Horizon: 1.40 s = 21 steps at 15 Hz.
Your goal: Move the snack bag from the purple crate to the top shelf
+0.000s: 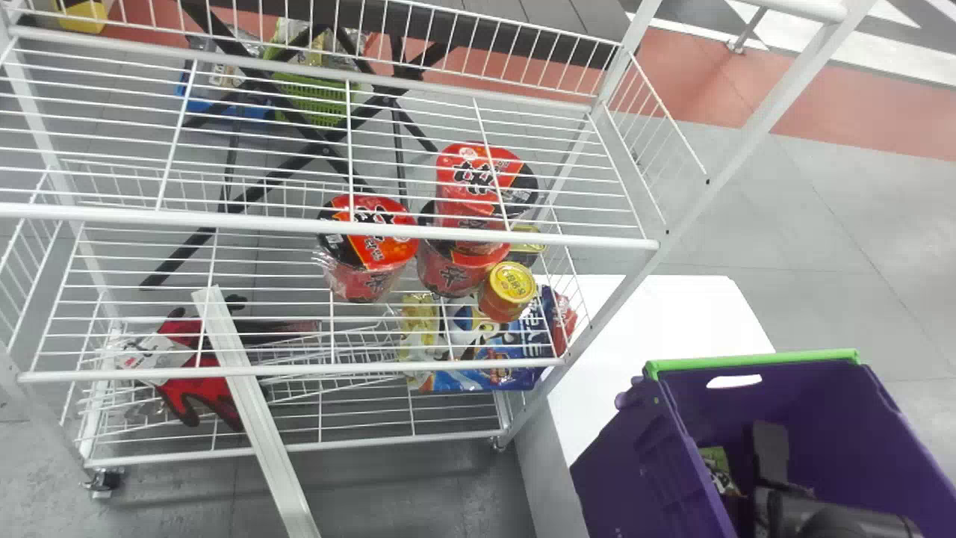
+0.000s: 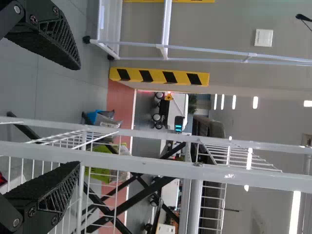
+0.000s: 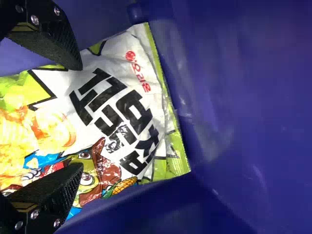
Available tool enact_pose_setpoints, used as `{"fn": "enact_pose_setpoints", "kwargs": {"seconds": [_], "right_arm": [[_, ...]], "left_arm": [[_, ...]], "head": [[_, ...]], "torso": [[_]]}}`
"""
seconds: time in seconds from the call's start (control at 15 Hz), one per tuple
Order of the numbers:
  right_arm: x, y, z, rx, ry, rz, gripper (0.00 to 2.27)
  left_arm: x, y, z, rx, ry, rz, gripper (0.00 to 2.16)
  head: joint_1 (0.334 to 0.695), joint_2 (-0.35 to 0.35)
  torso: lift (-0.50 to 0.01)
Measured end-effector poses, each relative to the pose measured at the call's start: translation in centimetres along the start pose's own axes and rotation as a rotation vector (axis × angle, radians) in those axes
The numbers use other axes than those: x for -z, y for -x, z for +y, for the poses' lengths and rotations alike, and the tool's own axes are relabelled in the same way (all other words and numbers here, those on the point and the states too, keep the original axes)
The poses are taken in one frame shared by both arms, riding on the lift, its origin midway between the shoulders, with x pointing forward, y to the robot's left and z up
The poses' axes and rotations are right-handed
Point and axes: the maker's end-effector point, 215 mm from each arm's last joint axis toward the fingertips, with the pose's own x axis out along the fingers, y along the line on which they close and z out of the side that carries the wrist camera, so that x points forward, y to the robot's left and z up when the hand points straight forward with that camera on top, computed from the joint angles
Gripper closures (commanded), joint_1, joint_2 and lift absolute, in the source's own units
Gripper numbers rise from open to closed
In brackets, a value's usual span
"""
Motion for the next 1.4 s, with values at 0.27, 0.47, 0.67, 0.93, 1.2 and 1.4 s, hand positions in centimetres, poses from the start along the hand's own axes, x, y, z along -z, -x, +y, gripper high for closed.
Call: {"fn": "enact_pose_setpoints", "kwargs": {"seconds": [0.27, 0.47, 0.67, 0.93, 1.2, 1.4], "right_arm": [[0.6, -0.2, 0.6, -0.006, 0.016, 0.011, 0.13], [1.0, -0.4, 1.1, -0.011, 0.029, 0.012, 0.24], [1.4, -0.4, 1.2, -0.022, 0.036, 0.016, 0.63], [1.3, -0.3, 1.1, -0.023, 0.036, 0.014, 1.37], [0.9, -0.2, 1.3, -0.034, 0.019, 0.003, 1.69], [-0.1, 0.2, 2.1, -0.082, -0.026, -0.019, 1.77]], "left_arm": [[-0.3, 0.0, 0.1, 0.001, -0.004, -0.006, 0.13], [-0.4, 0.1, 0.2, 0.002, -0.006, -0.008, 0.13], [-0.4, 0.2, 0.1, 0.003, -0.007, -0.009, 0.13], [-0.6, 0.2, 0.0, 0.005, -0.007, -0.013, 0.13], [-0.6, 0.2, 0.0, 0.003, -0.004, -0.013, 0.13], [-0.6, 0.2, -0.2, -0.002, -0.002, -0.01, 0.13]], "head": [[0.695, -0.35], [0.695, -0.35], [0.695, -0.35], [0.695, -0.35], [0.695, -0.35], [0.695, -0.35]], "torso": [[-0.451], [-0.451], [-0.451], [-0.451], [-0.451], [-0.451]]}}
